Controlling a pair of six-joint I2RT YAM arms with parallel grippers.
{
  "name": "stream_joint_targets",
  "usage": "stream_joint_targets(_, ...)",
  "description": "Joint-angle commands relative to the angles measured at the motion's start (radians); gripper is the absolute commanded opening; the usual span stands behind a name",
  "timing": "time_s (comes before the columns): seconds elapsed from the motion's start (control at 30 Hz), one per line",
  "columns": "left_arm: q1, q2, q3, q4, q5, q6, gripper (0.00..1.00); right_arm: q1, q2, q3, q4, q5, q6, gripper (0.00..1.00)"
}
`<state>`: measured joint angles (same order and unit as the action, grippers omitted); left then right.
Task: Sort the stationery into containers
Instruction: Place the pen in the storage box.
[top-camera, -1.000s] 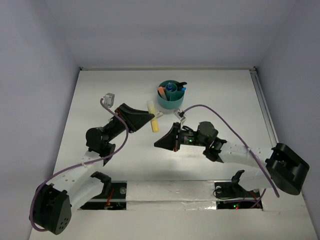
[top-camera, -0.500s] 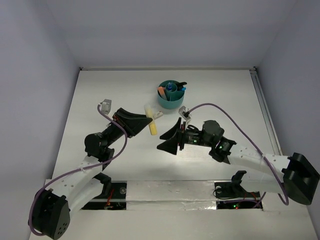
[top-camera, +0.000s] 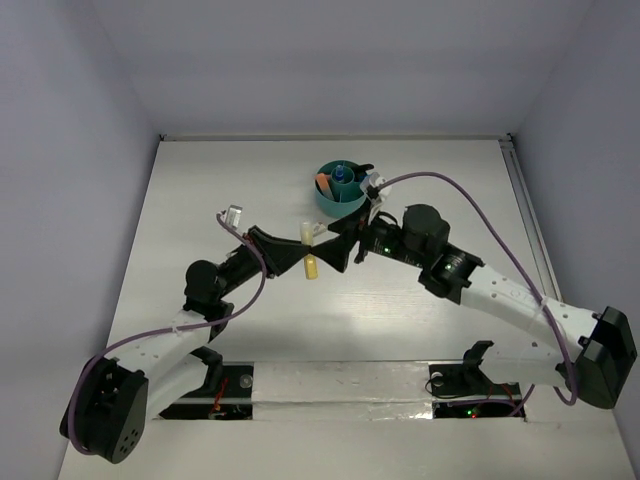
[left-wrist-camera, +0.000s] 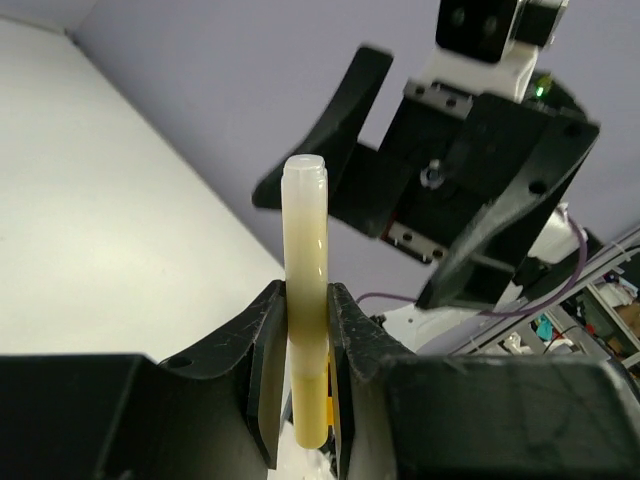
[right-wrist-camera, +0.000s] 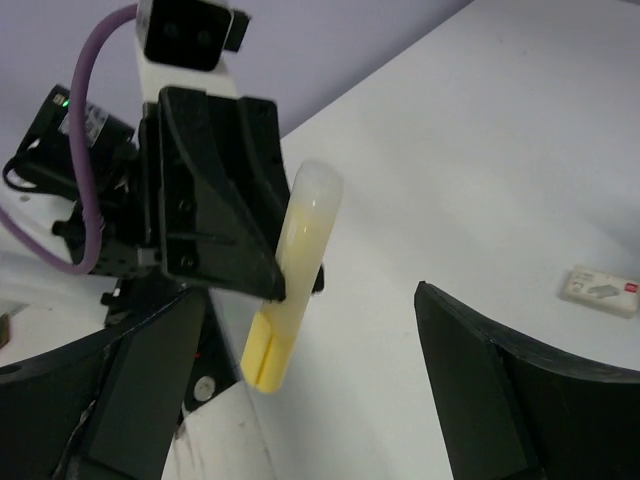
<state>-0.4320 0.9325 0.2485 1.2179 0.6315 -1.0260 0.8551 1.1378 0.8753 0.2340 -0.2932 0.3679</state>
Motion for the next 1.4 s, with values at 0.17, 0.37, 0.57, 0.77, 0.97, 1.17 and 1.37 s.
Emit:
stream_joint_targets(0.17, -0.007, -0.021, -0.025, 0.043, 0.071, 0.044, 0.0, -0.059, 0.105, 0.113, 0.004, -0.049, -0.004, 0.91)
stream_joint_targets(0.37, -0.007, -0.017, -0.018, 0.048, 0.111, 0.046, 0.0, -0.085, 0.145, 0.096, 0.123, -0.156, 0.086, 0.8)
stream_joint_targets(0.57, -0.007, 0.012, -0.02, 0.086, 0.125, 0.035, 0.0, -0.119, 0.203, 0.087, 0.243, -0.3, 0.203, 0.63)
stream_joint_targets(0.77, -0.007, 0.035, -0.018, 0.1, 0.123, 0.033, 0.0, -0.128, 0.234, 0.057, 0.318, -0.334, 0.276, 0.4)
stream_joint_targets(0.97, -0.007, 0.052, -0.015, 0.095, 0.117, 0.029, 0.0, -0.149, 0.26, 0.037, 0.383, -0.328, 0.322, 0.05)
stream_joint_targets(1.17, -0.007, 0.029, -0.028, 0.059, 0.089, 0.05, 0.44, -0.198, 0.287, 0.021, 0.432, -0.314, 0.35, 0.0)
stream_joint_targets(1.37, -0.007, -0.024, -0.028, -0.046, 0.06, 0.101, 0.73, -0.274, 0.333, -0.009, 0.551, -0.327, 0.427, 0.0)
